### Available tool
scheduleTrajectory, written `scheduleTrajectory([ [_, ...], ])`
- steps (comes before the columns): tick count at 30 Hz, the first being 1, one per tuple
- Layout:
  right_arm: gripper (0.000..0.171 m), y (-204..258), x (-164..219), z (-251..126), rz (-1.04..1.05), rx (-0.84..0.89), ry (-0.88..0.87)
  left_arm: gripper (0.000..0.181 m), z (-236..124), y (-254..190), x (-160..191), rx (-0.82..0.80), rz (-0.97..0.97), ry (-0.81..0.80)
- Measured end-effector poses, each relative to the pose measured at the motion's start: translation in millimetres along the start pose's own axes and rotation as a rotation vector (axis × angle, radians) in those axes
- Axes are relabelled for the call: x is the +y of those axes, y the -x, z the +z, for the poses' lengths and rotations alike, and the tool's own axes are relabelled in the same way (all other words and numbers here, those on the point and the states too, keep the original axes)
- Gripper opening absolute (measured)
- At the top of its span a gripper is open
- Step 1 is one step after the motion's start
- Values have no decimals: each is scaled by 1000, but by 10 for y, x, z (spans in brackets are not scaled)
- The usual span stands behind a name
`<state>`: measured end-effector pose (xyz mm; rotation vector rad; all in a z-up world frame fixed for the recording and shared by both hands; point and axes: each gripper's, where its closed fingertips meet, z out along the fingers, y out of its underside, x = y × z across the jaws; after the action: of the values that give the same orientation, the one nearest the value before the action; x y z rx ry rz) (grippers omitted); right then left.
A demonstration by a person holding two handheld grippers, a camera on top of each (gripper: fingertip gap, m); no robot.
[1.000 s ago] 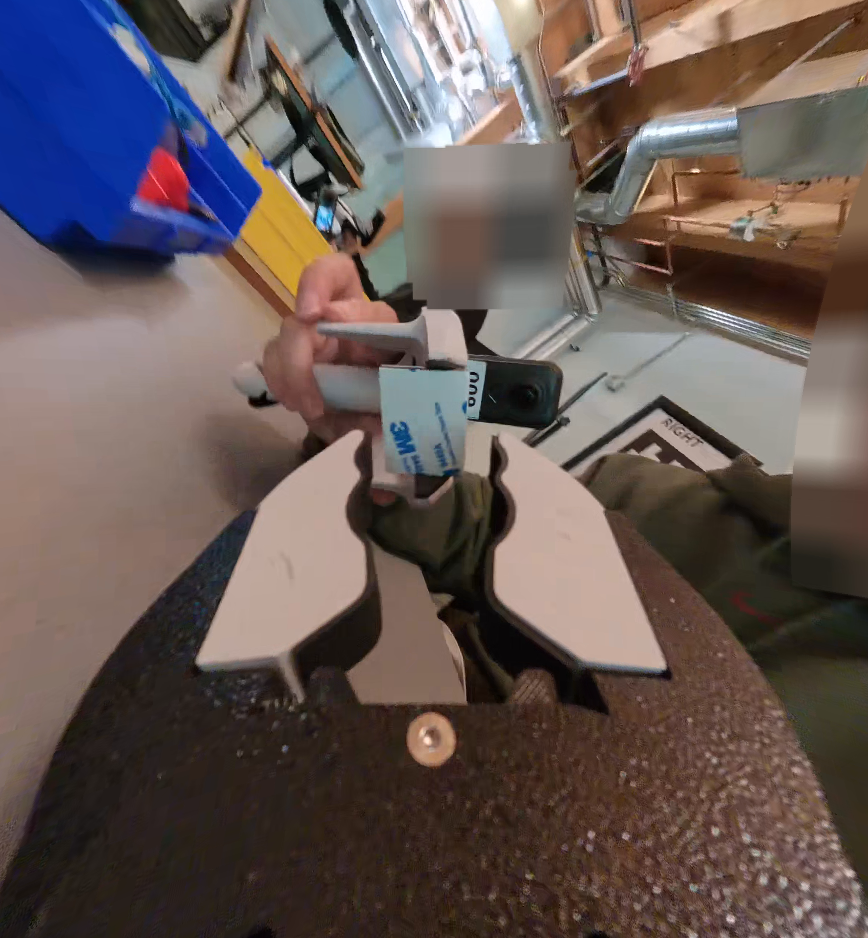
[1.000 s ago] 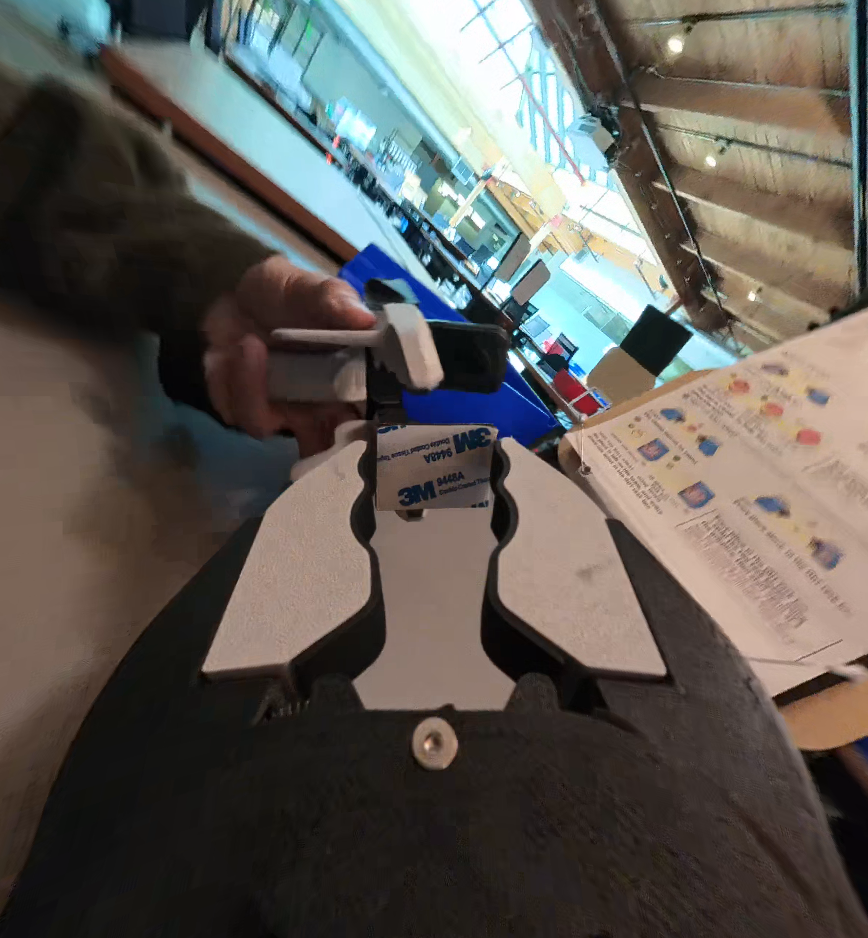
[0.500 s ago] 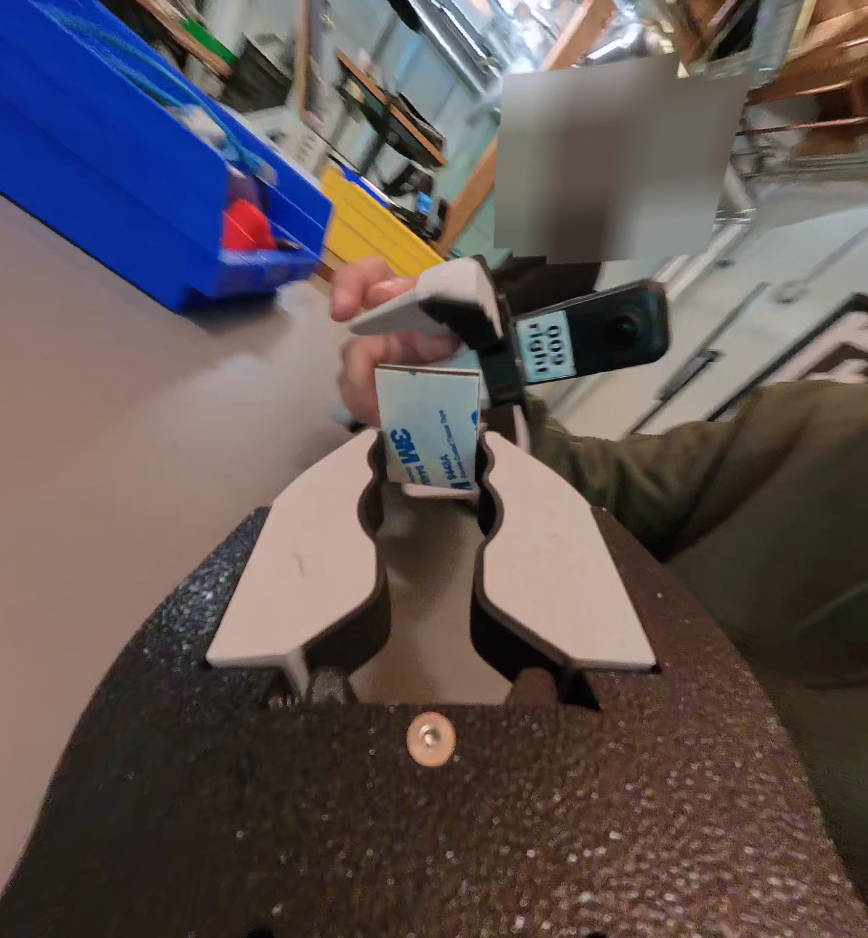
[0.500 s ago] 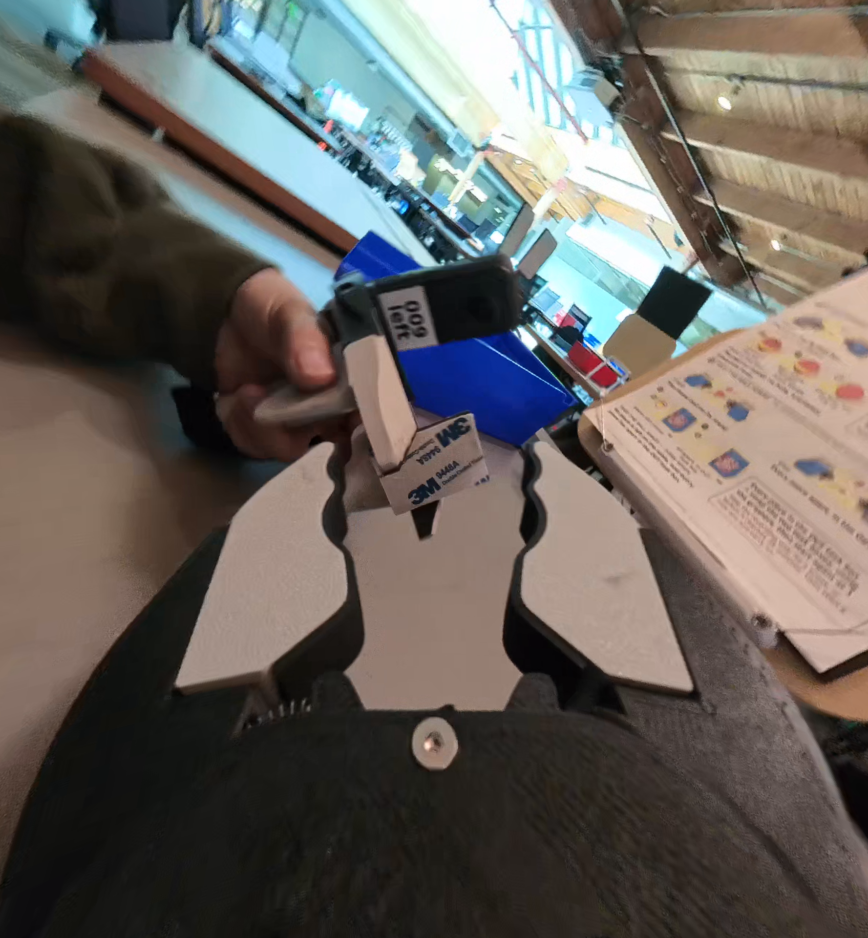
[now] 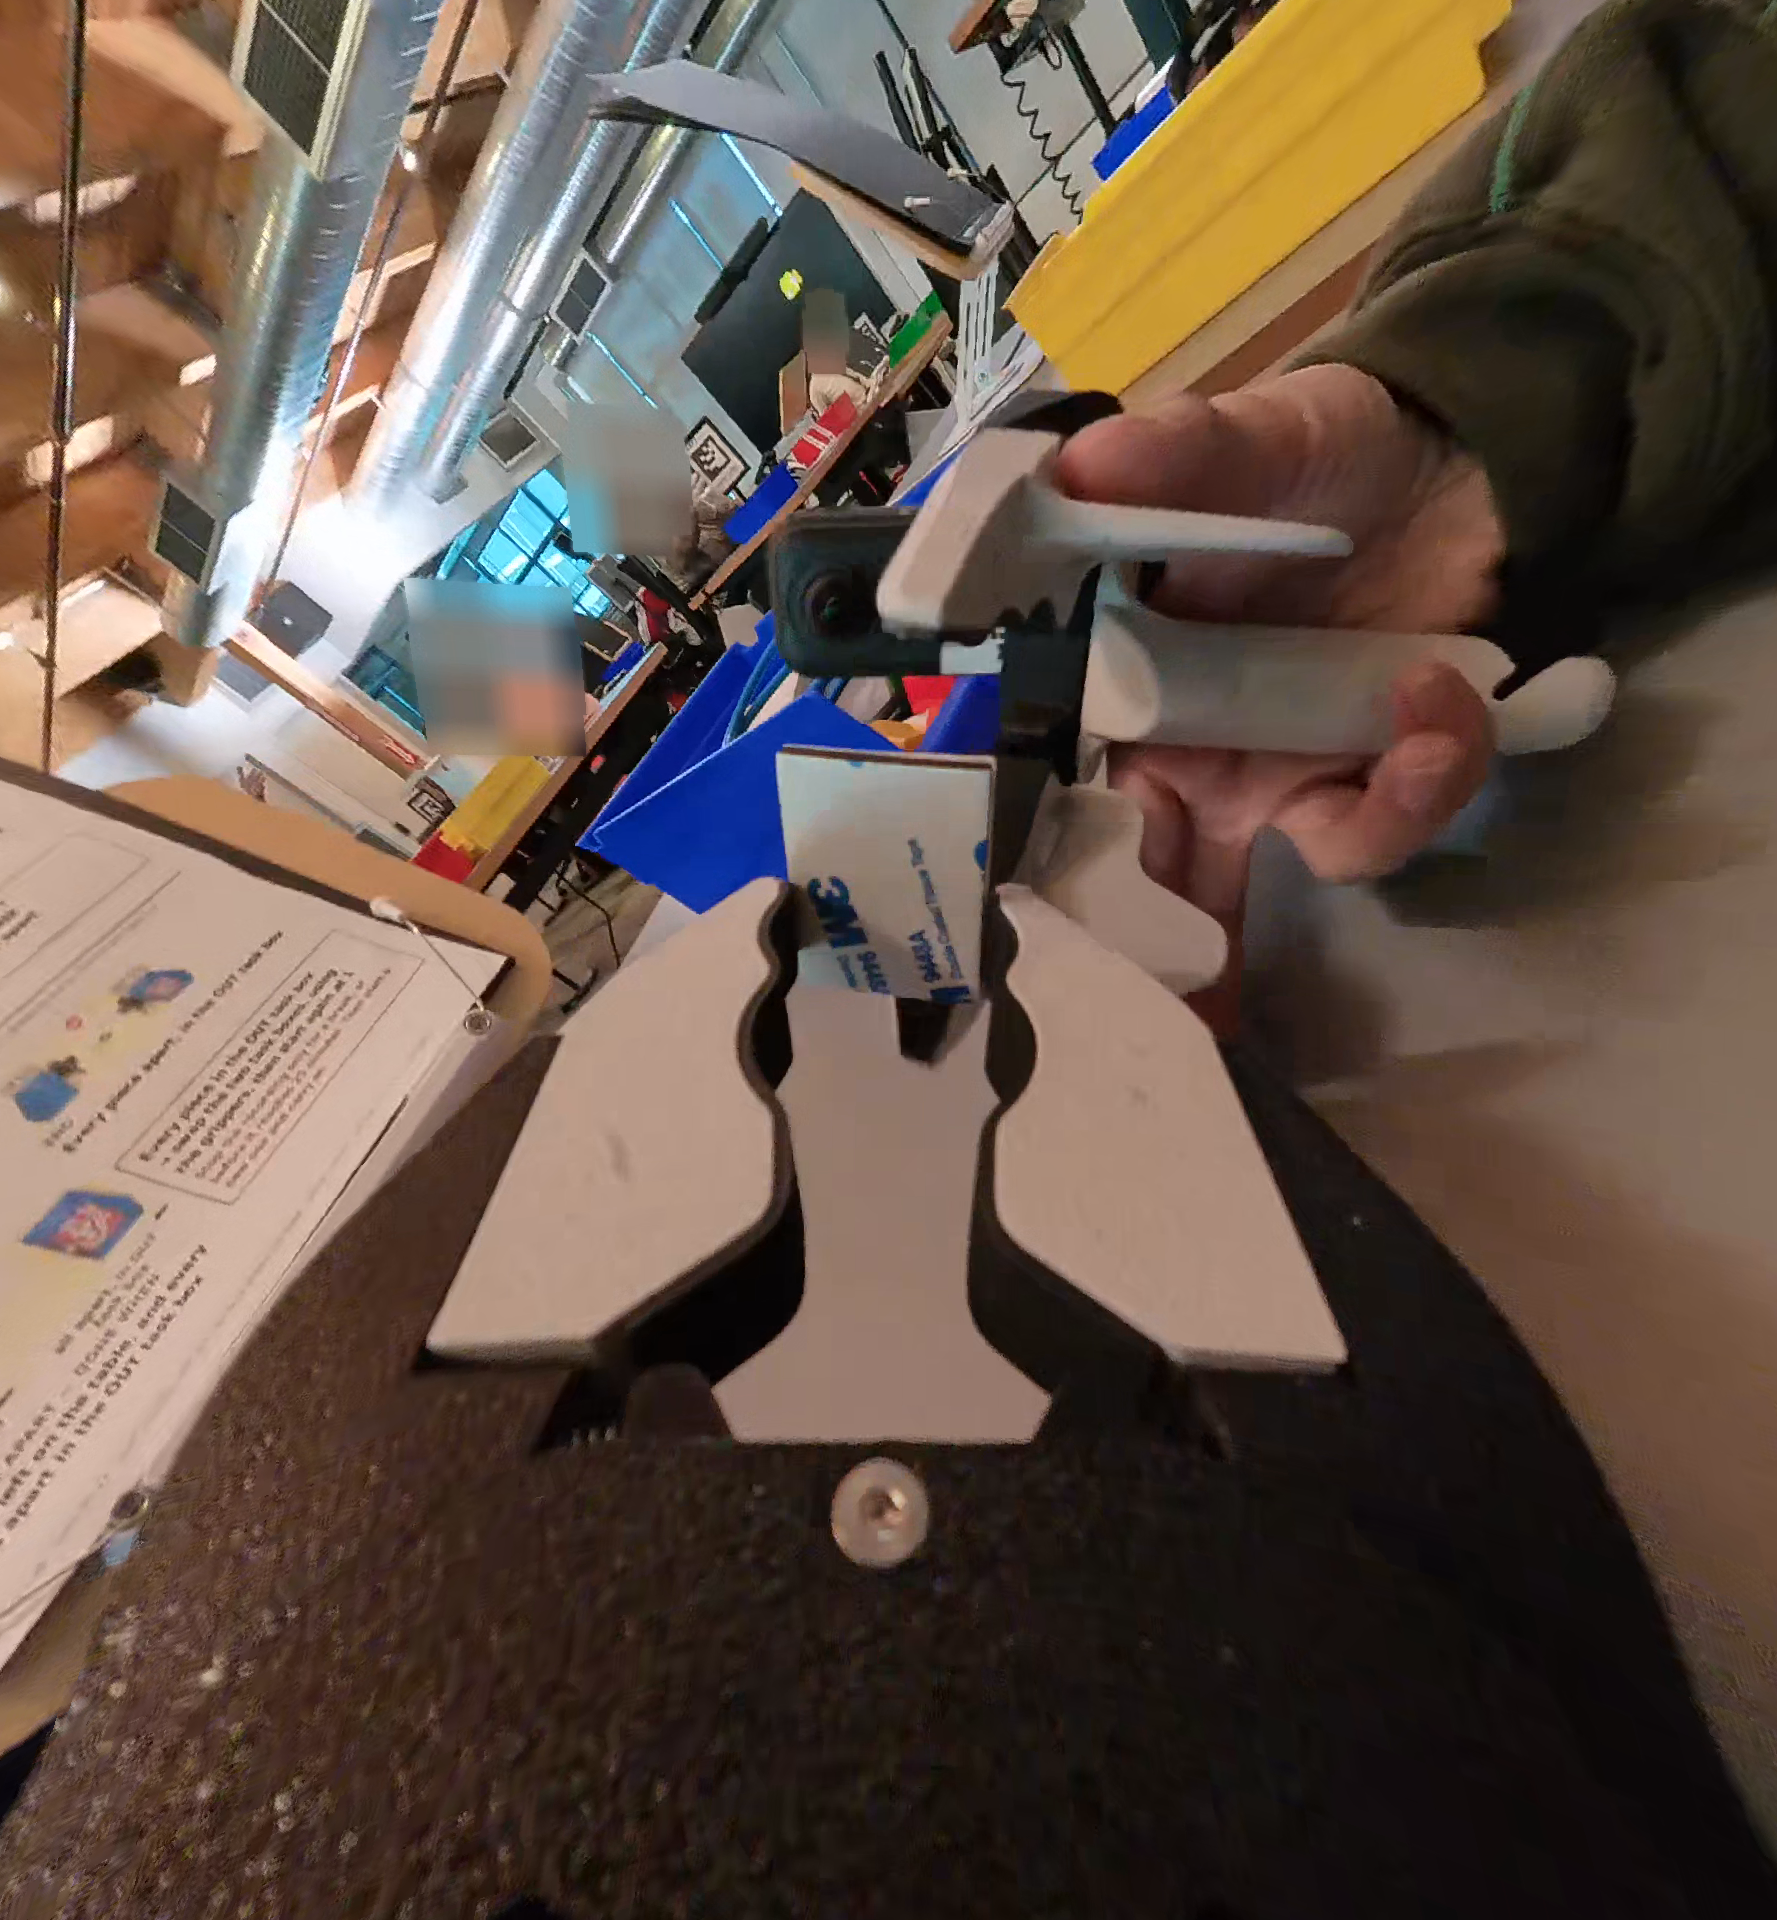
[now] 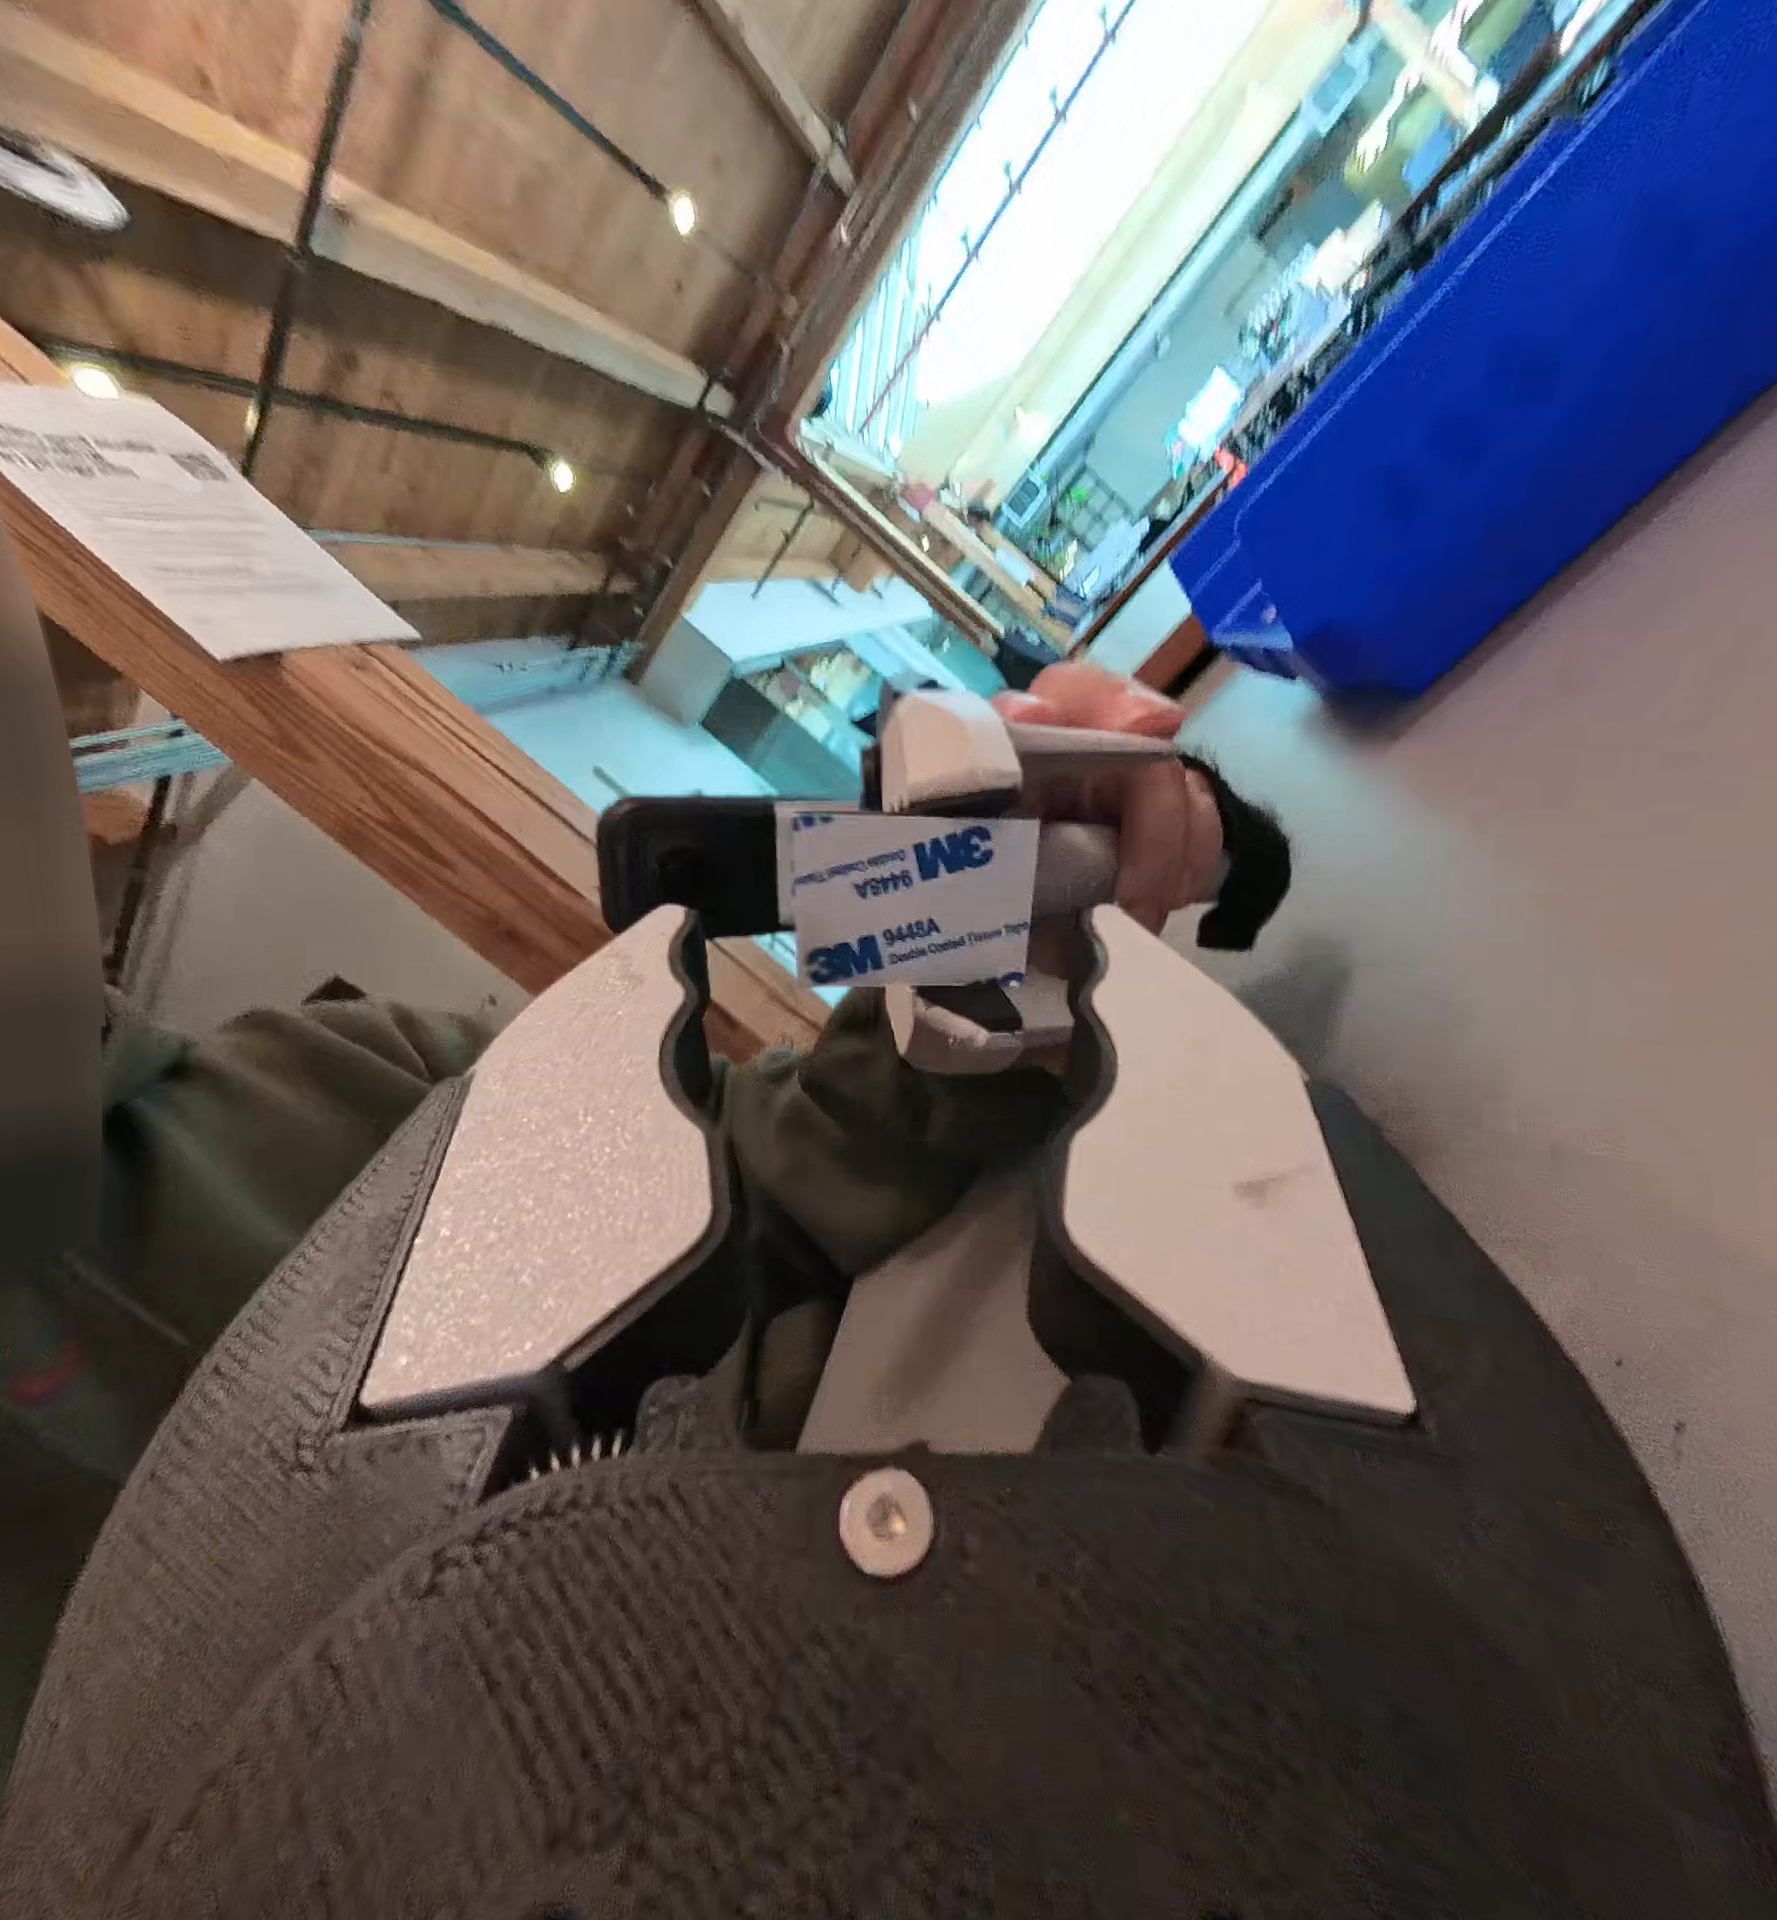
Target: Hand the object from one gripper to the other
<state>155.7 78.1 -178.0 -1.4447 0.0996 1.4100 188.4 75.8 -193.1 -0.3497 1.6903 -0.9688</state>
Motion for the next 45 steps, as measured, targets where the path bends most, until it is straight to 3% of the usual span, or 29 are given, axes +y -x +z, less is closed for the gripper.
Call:
scheduleTrajectory([
  [3, 65, -9, 36, 33, -7, 11, 14, 33, 15, -67, 19, 27, 45, 18],
  [7, 44, -77, 53, 6, -29, 36, 28, 33, 29, -99, 39, 36, 60, 31],
  [11, 44, -86, 40, -15, -108, 51, 46, 42, 40, -111, 92, 43, -28, 60],
  [14, 43, -34, -110, -74, -320, 114, 9, 66, 18, -96, 109, 87, -256, 55],
  [17, 44, 2, -244, -173, -691, 249, 10, 81, -16, -114, 35, 238, -677, -6],
  [22, 44, 9, -218, -203, -1336, 444, 138, 65, -39, -98, -130, 475, -1296, -131],
  [25, 44, -61, -128, -161, -1610, 517, 247, 59, -44, -203, -177, 621, -1463, -130],
  [28, 44, -197, 0, -121, -1739, 547, 381, 54, -59, -289, -204, 687, -1491, -118],
  [32, 43, -161, 72, -46, -1728, 498, 366, 32, -76, -328, -206, 692, -1431, -117],
  [38, 46, -204, 74, -57, -1680, 523, 362, 32, -52, -327, -118, 616, -1321, -98],
  [41, 64, -189, 13, -63, -1463, 514, 290, 32, -47, -178, -65, 489, -1222, -130],
  [45, 88, -136, -189, -89, -993, 462, 94, 32, -84, 100, 38, 241, -967, -154],
])
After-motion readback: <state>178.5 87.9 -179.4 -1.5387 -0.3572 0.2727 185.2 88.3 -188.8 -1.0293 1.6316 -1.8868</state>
